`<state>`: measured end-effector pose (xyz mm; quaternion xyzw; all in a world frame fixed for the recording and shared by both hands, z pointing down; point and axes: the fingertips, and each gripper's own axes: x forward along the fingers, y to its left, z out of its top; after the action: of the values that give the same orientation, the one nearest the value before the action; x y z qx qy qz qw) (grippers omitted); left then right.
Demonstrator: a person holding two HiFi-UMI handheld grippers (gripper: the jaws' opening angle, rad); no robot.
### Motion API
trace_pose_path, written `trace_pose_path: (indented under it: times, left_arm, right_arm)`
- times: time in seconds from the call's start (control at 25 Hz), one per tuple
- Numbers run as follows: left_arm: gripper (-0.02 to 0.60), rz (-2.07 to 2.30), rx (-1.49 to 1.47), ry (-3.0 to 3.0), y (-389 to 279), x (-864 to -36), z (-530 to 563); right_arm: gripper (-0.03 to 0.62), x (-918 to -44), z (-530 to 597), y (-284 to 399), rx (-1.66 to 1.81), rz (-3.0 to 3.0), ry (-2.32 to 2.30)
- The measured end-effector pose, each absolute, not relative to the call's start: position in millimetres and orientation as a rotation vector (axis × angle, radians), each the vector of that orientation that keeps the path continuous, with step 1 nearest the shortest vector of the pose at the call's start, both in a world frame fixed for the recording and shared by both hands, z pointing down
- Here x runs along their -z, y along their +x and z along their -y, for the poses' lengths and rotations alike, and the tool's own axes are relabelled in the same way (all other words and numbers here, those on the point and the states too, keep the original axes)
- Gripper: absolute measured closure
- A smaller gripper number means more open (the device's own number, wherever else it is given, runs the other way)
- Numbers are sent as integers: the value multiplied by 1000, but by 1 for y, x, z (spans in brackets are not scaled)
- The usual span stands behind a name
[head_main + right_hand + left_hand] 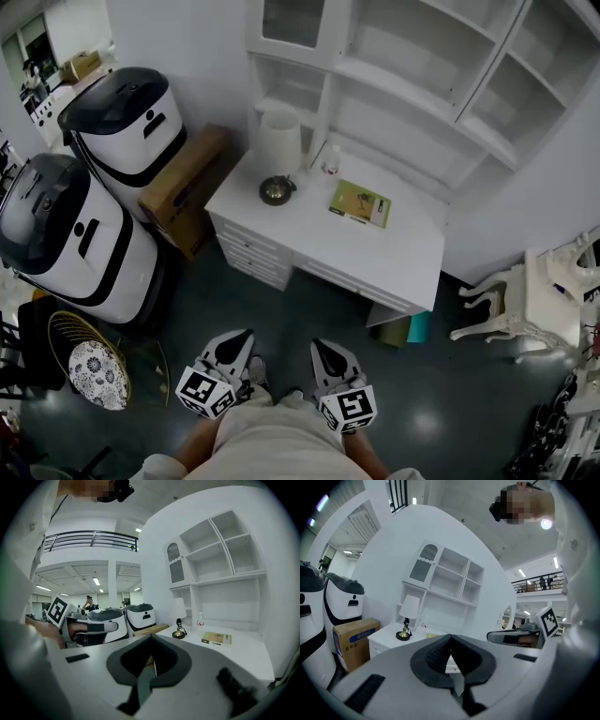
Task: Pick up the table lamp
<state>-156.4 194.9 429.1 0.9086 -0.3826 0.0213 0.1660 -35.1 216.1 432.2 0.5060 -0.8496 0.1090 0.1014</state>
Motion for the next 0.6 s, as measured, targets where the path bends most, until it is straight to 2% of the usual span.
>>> trace_pose_path:
  times: [0.6]
  left_arm:
    - [572,935,-162,2624,-206,-451,-127]
  right_arm:
    - [583,-440,-155,-86,-375,2407,1576]
